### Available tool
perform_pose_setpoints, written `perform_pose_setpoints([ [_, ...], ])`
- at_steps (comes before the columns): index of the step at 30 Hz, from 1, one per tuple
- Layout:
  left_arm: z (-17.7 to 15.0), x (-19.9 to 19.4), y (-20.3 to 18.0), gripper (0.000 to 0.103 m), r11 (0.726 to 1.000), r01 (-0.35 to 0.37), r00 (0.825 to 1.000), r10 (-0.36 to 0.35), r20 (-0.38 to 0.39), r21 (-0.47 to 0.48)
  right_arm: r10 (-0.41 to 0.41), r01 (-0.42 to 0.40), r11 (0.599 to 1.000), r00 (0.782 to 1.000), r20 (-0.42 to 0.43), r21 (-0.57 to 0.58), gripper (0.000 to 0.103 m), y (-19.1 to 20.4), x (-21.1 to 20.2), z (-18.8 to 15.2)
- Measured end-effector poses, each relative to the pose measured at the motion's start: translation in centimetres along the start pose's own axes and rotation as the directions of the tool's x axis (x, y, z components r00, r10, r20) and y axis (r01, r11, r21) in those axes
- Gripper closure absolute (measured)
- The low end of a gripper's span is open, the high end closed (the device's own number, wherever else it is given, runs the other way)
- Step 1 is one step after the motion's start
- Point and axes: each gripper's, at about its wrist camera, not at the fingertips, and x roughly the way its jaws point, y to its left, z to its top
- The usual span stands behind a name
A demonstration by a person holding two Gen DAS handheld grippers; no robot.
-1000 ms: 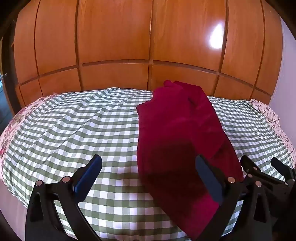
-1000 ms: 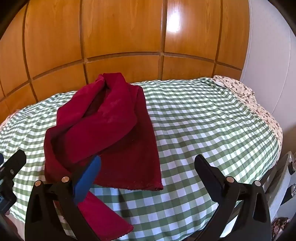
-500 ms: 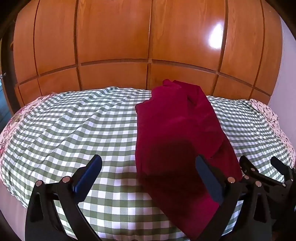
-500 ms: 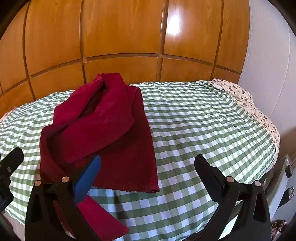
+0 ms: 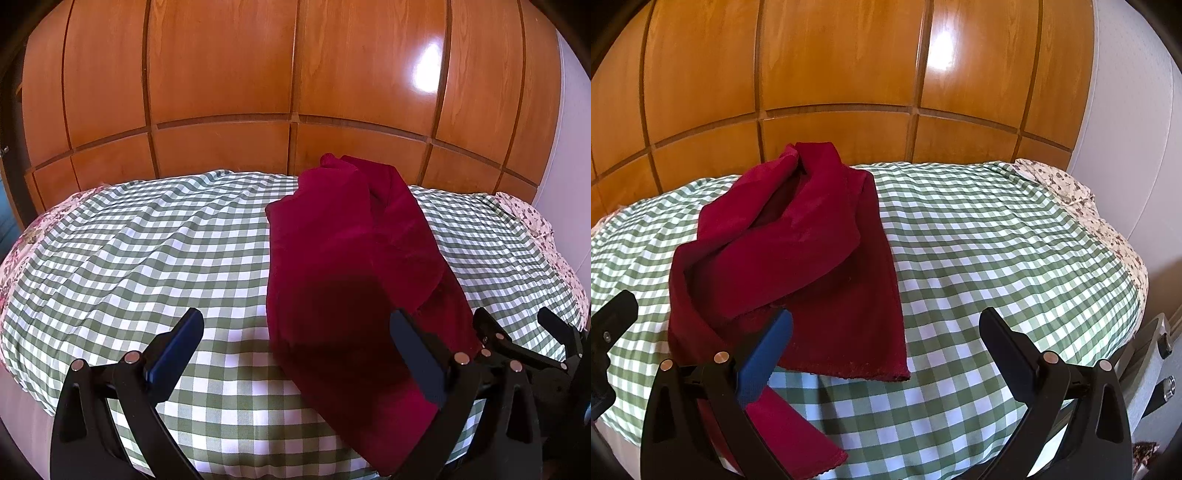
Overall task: Fold small clothes
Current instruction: 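Move both grippers toward the crumpled dark red sweater on the bed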
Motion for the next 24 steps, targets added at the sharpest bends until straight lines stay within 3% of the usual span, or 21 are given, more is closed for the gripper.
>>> perform_pose_setpoints([
  [24,0.4,0.8,-1.2,0.002,0.999,-0.003,1.0,0.004,-0.021,0.049,-0.002,0.006,0.996,0.999,-0.047,0.086,0.003,-3.0,1.6,0.4],
])
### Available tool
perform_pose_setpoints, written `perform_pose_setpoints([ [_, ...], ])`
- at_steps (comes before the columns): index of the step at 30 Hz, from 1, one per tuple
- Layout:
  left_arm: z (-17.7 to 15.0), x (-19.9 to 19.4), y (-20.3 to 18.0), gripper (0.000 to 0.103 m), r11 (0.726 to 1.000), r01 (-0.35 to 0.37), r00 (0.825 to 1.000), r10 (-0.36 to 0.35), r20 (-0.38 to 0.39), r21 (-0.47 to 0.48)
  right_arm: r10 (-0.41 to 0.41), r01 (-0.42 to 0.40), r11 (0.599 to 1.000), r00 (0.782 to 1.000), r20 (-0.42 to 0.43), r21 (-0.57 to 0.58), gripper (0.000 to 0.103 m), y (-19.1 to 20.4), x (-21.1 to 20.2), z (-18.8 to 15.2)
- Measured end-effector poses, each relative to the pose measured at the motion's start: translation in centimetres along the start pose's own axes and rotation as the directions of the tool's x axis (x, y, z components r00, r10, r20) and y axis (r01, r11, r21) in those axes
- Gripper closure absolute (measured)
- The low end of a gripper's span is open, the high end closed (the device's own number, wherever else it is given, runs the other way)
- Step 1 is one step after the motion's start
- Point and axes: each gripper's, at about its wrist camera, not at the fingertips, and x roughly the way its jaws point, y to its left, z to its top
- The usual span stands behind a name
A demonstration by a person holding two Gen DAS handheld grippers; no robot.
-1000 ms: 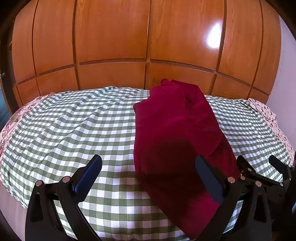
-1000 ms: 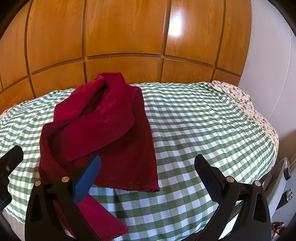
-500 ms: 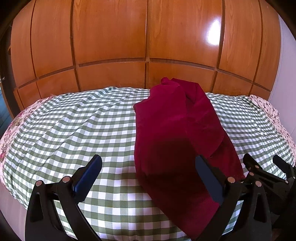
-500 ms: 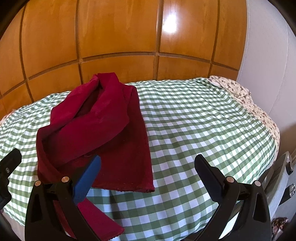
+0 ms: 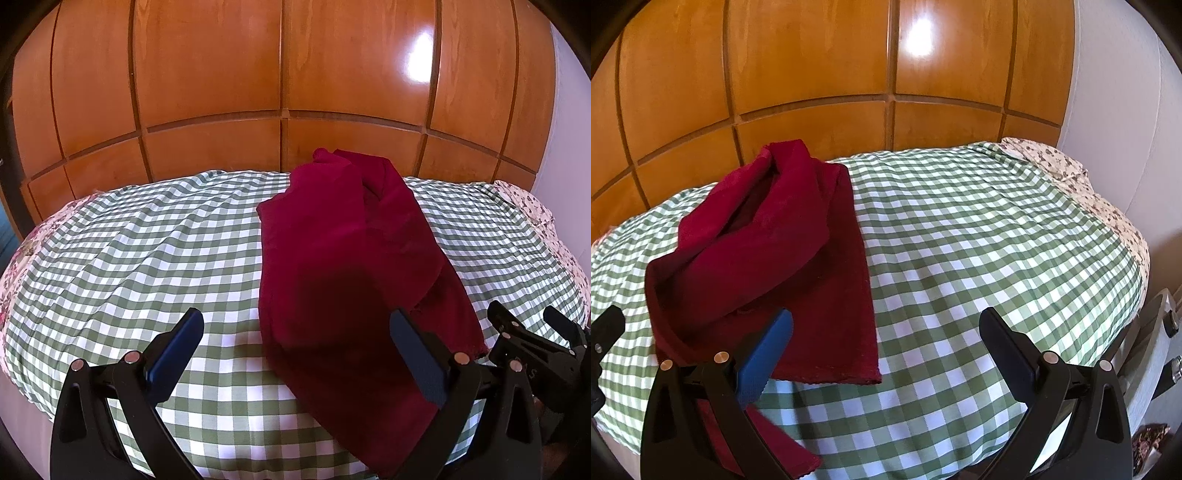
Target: Fold small clothes
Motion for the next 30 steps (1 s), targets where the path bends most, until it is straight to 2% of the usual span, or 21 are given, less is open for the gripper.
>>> perform_pose_setpoints([
  [10,0.5,1.1,-1.3,0.003,0.998,0.038,0.999,-0.036,-0.035,0.041,-0.016,0.016,1.0,0.999,-0.029,0.023,0.003,-1.2,1.3,0.0],
  [12,0.8,1.6,-1.8,0.003,0.995,0.086,0.995,-0.083,-0.06,0.044,-0.023,0.025,0.999,0.999,-0.036,0.029,0.003,-1.5,1.6,0.0],
  [14,1.0,2.4,-2.3,0.003,0.987,0.158,0.982,-0.154,-0.105,0.033,-0.03,0.032,0.999,0.999,-0.043,0.035,0.003,-1.8,2.0,0.0],
  [16,1.0,3.1,-2.8,0.005,0.984,0.176,0.977,-0.17,-0.126,0.038,-0.031,0.033,0.999,0.998,-0.047,0.039,0.003,-2.1,2.2,0.0],
  [19,0.4,4.8,-3.7,0.025,0.982,0.17,0.972,-0.154,-0.179,0.077,-0.02,0.021,0.999,0.999,-0.046,0.039,0.003,-2.2,2.3,0.0],
  [21,-0.4,6.3,-3.9,0.033,0.977,0.202,0.951,-0.181,-0.251,0.061,-0.012,0.014,0.999,0.999,-0.049,0.038,0.003,-2.3,2.5,0.1],
  [22,-0.6,6.6,-3.9,0.044,0.976,0.211,0.946,-0.189,-0.262,0.056,-0.002,0.004,0.999,0.999,-0.054,0.039,0.003,-2.3,2.6,0.1],
  [23,-0.9,7.0,-3.9,0.059,0.976,0.206,0.945,-0.181,-0.272,0.067,0.012,-0.009,0.999,0.998,-0.057,0.041,0.003,-2.3,2.7,0.2],
  [24,-1.1,7.2,-3.9,0.066,0.976,0.202,0.945,-0.173,-0.277,0.081,0.028,-0.025,0.999,0.998,-0.059,0.045,0.003,-2.3,2.8,0.2],
  [25,-1.1,7.2,-3.5,0.077,0.973,0.217,0.942,-0.188,-0.277,0.077,0.062,-0.058,0.997,0.996,-0.066,0.058,0.003,-2.4,3.0,0.4],
  [26,-1.0,7.0,-3.0,0.083,0.97,0.233,0.94,-0.208,-0.272,0.064,0.099,-0.094,0.993,0.993,-0.072,0.071,0.004,-2.3,3.1,0.5],
  [27,-0.8,6.7,-2.3,0.086,0.966,0.254,0.934,-0.233,-0.271,0.044,0.143,-0.137,0.987,0.987,-0.078,0.086,0.012,-2.2,3.1,0.7],
  [28,-0.6,6.3,-1.5,0.089,0.96,0.278,0.926,-0.265,-0.269,0.013,0.186,-0.178,0.979,0.979,-0.083,0.096,0.026,-2.0,3.2,0.9],
  [29,-0.3,5.7,-0.3,0.095,0.95,0.31,0.916,-0.307,-0.258,-0.03,0.248,-0.238,0.965,0.964,-0.096,0.107,0.031,-1.7,3.5,1.2],
  [30,0.1,5.1,0.8,0.095,0.942,0.331,0.911,-0.336,-0.242,-0.061,0.304,-0.29,0.949,0.946,-0.117,0.121,0.038,-1.2,3.8,1.3],
])
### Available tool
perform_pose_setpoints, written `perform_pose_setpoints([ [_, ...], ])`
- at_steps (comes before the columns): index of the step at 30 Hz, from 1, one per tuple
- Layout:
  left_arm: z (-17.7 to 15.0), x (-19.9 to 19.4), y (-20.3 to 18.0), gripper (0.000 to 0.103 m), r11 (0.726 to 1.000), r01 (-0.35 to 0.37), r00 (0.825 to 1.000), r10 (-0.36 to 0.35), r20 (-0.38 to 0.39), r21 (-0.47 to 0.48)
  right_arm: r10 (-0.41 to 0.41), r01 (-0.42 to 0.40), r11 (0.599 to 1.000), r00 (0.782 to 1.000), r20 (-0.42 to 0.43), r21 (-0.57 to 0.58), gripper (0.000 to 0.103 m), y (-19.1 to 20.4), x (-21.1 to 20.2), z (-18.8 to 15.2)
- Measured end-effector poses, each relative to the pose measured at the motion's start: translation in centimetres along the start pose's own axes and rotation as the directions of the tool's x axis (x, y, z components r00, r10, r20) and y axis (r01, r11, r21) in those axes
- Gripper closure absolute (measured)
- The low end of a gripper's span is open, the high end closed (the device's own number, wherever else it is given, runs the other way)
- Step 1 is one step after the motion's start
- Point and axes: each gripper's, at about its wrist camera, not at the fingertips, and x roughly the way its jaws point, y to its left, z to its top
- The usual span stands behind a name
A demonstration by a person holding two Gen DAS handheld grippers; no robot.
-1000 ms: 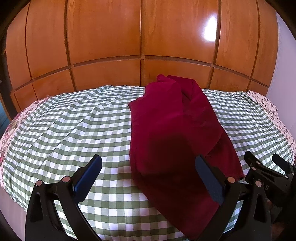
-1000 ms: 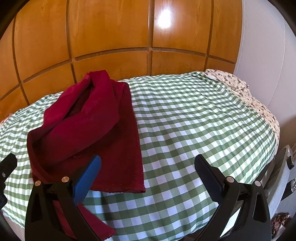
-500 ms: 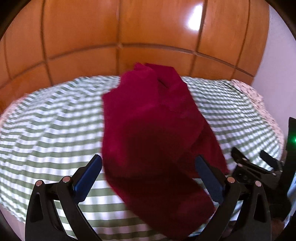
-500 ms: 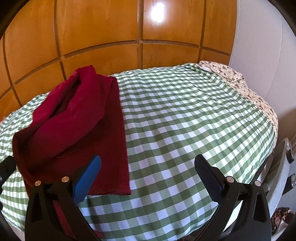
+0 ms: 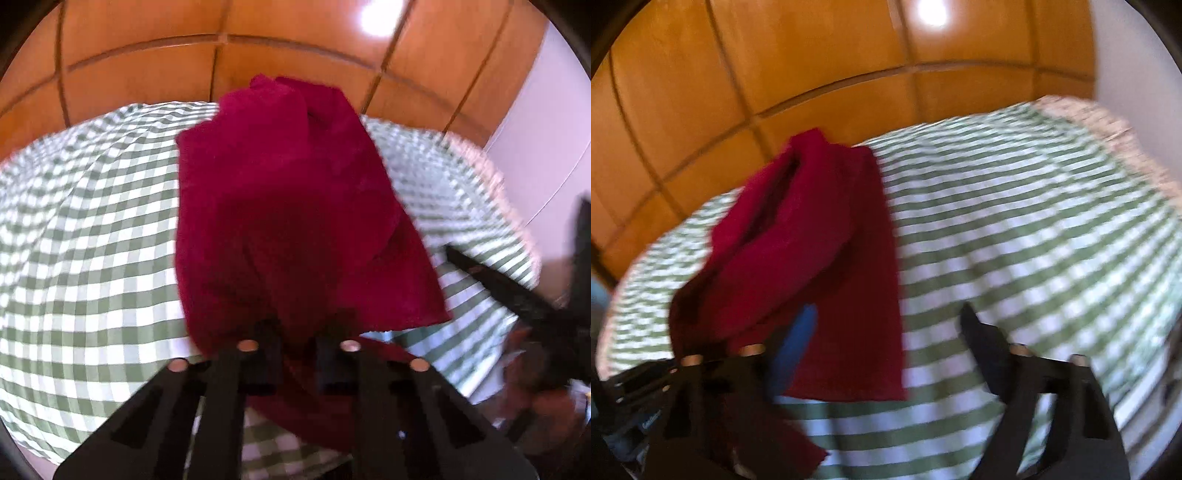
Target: Fold small clothes
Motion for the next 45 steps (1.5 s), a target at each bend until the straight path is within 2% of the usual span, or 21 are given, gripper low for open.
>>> perform_pose_setpoints([
  [2,0.3,-2.2,1.5,0.096,0.999,0.042,0.998,-0.041,0.045,-0.03,0.167,-0.164,0.985,0.983,-0.076,0.047,0.043,0.8,1.3,0.4],
  [5,1.0,-4.7,4.2,0.096,0.995,0.07,0.992,-0.062,0.111,-0.072,0.354,-0.338,0.934,0.921,-0.162,0.119,0.043,2.6,3.6,1.0],
  [8,2.3,-6.4,6.7,0.096,0.996,-0.022,0.985,0.037,0.17,-0.09,0.435,-0.397,0.897,0.87,-0.233,0.192,0.044,4.4,6.2,1.2],
  [12,5.8,-8.4,12.2,0.096,0.971,-0.161,0.951,0.2,0.236,-0.178,0.423,-0.386,0.904,0.867,-0.264,0.181,0.088,5.9,8.0,2.1],
  [13,6.6,-8.7,13.3,0.096,0.964,-0.186,0.943,0.23,0.241,-0.192,0.409,-0.38,0.911,0.876,-0.255,0.16,0.095,6.2,7.8,2.5],
  [17,10.9,-9.2,18.0,0.096,0.916,-0.318,0.893,0.376,0.247,-0.245,0.33,-0.333,0.943,0.933,-0.144,0.006,0.097,5.6,4.9,6.1],
  [20,14.1,-8.3,20.7,0.096,0.873,-0.404,0.854,0.467,0.229,-0.274,0.201,-0.2,0.977,0.98,-0.002,-0.067,0.097,2.8,2.3,10.5],
  [22,15.4,-8.0,22.3,0.096,0.851,-0.428,0.84,0.499,0.213,-0.305,0.088,-0.084,0.995,0.993,0.084,-0.053,0.097,-0.3,1.2,13.9],
  [24,17.2,-7.4,23.8,0.096,0.811,-0.471,0.814,0.551,0.182,-0.347,-0.013,0.016,1.0,0.991,0.134,-0.026,0.097,-3.2,0.8,16.4],
  [26,18.6,-6.5,24.6,0.088,0.791,-0.479,0.807,0.567,0.164,-0.38,-0.136,0.136,0.991,0.978,0.161,0.011,0.097,-6.3,1.6,19.4],
  [27,19.1,-6.3,24.7,0.082,0.787,-0.477,0.805,0.57,0.165,-0.39,-0.19,0.189,0.982,0.968,0.164,0.022,0.097,-7.4,2.5,20.8],
  [29,19.7,-6.2,24.2,0.047,0.776,-0.484,0.786,0.589,0.187,-0.405,-0.293,0.291,0.956,0.943,0.158,0.04,0.097,-10.0,4.5,23.3],
  [30,19.8,-6.0,23.7,0.042,0.778,-0.479,0.781,0.589,0.207,-0.407,-0.319,0.316,0.948,0.936,0.15,0.045,0.096,-11.1,5.0,23.9],
  [31,19.5,-6.1,23.1,0.039,0.784,-0.472,0.78,0.585,0.223,-0.404,-0.336,0.333,0.942,0.931,0.14,0.044,0.086,-11.8,6.1,24.4],
  [32,19.1,-5.9,22.4,0.039,0.794,-0.468,0.785,0.575,0.228,-0.389,-0.351,0.348,0.936,0.93,0.113,0.044,0.073,-12.7,7.2,25.0],
  [33,18.6,-5.8,21.8,0.039,0.805,-0.458,0.795,0.561,0.23,-0.378,-0.361,0.357,0.932,0.928,0.095,0.053,0.041,-13.3,7.8,25.3],
  [34,17.8,-5.7,21.1,0.039,0.824,-0.43,0.814,0.53,0.236,-0.368,-0.376,0.37,0.926,0.922,0.097,0.072,0.028,-13.5,8.6,25.4],
  [37,14.5,-3.7,18.5,0.04,0.9,-0.317,0.899,0.385,0.206,-0.299,-0.37,0.359,0.928,0.92,0.128,0.103,0.027,-13.5,7.9,23.8],
  [39,11.3,-0.9,16.3,0.04,0.953,-0.158,0.972,0.196,0.129,-0.258,-0.26,0.254,0.964,0.963,0.07,0.08,0.027,-12.9,7.7,21.4],
  [42,8.0,2.4,13.3,0.049,0.968,-0.009,0.999,0.017,0.031,-0.249,-0.052,0.054,0.998,0.997,-0.064,0.039,0.034,-10.7,7.5,15.7],
  [45,5.6,4.7,10.7,0.049,0.95,0.125,0.991,-0.134,-0.01,-0.286,0.145,-0.139,0.989,0.964,-0.224,0.044,0.039,-8.5,7.0,9.4],
])
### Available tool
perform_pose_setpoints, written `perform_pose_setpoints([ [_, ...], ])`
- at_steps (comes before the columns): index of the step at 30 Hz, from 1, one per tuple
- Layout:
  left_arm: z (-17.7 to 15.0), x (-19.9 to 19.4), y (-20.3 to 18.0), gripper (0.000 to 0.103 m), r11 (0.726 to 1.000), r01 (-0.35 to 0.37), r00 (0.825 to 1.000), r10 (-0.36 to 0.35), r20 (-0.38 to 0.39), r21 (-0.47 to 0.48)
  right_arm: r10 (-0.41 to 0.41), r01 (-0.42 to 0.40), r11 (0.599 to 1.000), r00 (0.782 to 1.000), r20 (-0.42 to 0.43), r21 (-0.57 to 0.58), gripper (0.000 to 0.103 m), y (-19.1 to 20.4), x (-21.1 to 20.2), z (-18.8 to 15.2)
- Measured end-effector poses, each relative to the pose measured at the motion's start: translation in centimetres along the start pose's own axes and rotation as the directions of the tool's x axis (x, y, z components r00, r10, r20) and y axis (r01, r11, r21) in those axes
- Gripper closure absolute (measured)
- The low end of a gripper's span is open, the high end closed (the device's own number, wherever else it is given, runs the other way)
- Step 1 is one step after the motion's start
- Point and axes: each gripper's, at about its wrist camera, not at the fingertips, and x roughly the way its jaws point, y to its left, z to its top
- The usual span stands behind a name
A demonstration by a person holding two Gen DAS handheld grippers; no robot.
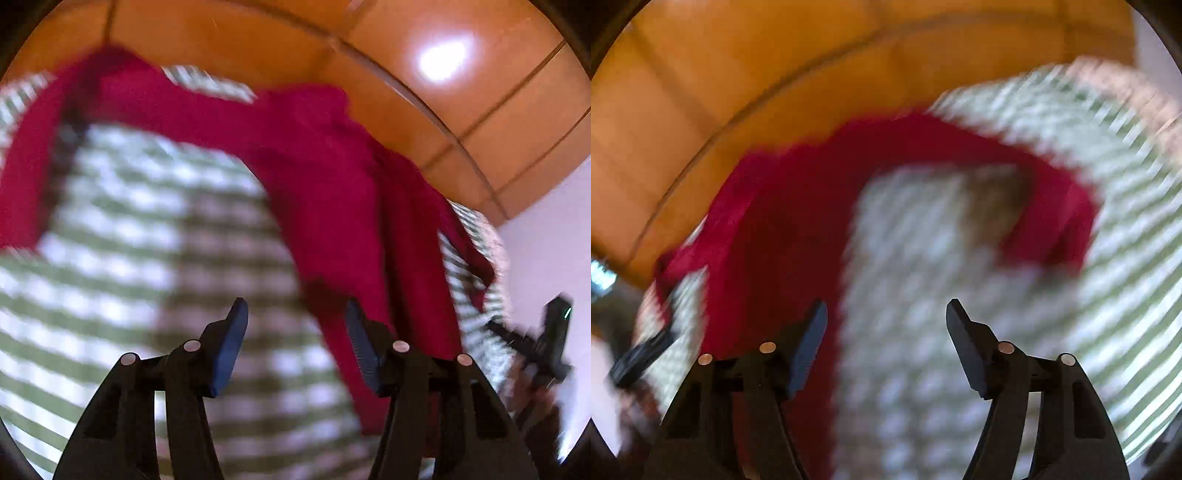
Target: Fold small clothes
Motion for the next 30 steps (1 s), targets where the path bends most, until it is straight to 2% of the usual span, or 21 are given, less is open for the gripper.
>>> perform_pose_setpoints([
  [2,-1.3,1.2,-1.1,0.049,0.998,0.054,0.998,-0.055,-0.04,-0.018,0.093,-0.092,0.996,0.992,-0.081,0.01,0.041,1.0,0.4,-3.9],
  [3,-1.7,1.7,-1.6,0.051,0.997,0.067,0.996,-0.069,-0.055,-0.024,0.138,-0.135,0.99,0.984,-0.115,0.03,0.045,1.4,0.6,-5.6],
  [5,-2.4,2.5,-2.4,0.073,0.997,0.078,0.994,-0.08,-0.07,-0.028,0.167,-0.165,0.986,0.971,-0.17,0.027,0.051,2.2,0.9,-8.0],
  [6,-2.4,2.8,-2.6,0.077,0.998,0.065,0.995,-0.066,-0.074,-0.019,0.182,-0.181,0.983,0.966,-0.185,0.024,0.061,2.5,1.1,-9.0],
  [7,-2.4,3.1,-2.5,0.086,1.0,0.029,0.997,-0.029,-0.078,-0.005,0.187,-0.187,0.982,0.963,-0.194,0.018,0.072,2.6,1.4,-9.4],
  [8,-2.2,2.9,-2.9,0.09,1.0,0.007,0.997,-0.007,-0.08,0.004,0.155,-0.158,0.987,0.97,-0.185,-0.001,0.08,2.9,1.5,-9.7],
  [9,-2.2,2.4,-3.3,0.091,1.0,0.015,0.997,-0.015,-0.073,-0.002,0.131,-0.134,0.991,0.977,-0.17,-0.006,0.093,2.9,1.4,-9.7],
  [11,-1.8,0.1,-3.7,0.094,0.999,0.028,0.999,-0.027,-0.038,0.02,0.134,-0.137,0.991,0.983,-0.124,-0.01,0.095,3.0,0.3,-9.0],
  [13,-1.3,-2.9,-3.7,0.095,0.999,0.041,0.999,-0.041,-0.005,0.032,0.127,-0.131,0.988,0.99,-0.052,-0.077,0.095,3.8,-2.0,-7.8],
  [17,-1.0,-9.5,-2.9,0.096,0.998,0.045,0.996,-0.049,0.07,0.054,0.14,-0.118,0.976,0.984,0.113,-0.183,0.096,5.0,-8.9,-6.0],
  [20,-1.9,-13.8,-0.9,0.096,0.999,0.028,0.996,-0.032,0.087,0.041,0.106,-0.065,0.973,0.978,0.181,-0.223,0.096,4.2,-12.3,-5.7],
  [22,-2.8,-15.3,0.6,0.096,1.0,0.023,0.997,-0.024,0.071,0.013,0.076,-0.037,0.975,0.982,0.175,-0.22,0.096,2.9,-13.0,-6.2],
  [24,-4.0,-15.9,1.8,0.096,0.999,-0.041,0.998,0.041,0.057,0.011,0.019,0.011,0.975,0.991,0.13,-0.223,0.096,1.7,-12.3,-7.4],
  [26,-5.2,-15.5,3.3,0.096,0.997,-0.068,0.997,0.069,0.026,-0.029,-0.04,0.051,0.978,0.998,0.058,-0.203,0.096,0.0,-10.5,-9.3],
  [28,-6.6,-14.5,4.1,0.094,0.996,-0.077,0.997,0.077,0.014,-0.038,-0.061,0.057,0.981,0.998,-0.018,-0.183,0.096,-1.4,-8.7,-11.0],
  [30,-7.8,-13.8,5.1,0.06,0.993,-0.095,0.995,0.097,0.019,-0.075,-0.135,0.118,0.973,0.988,-0.078,-0.197,0.096,-2.5,-6.4,-12.8],
])
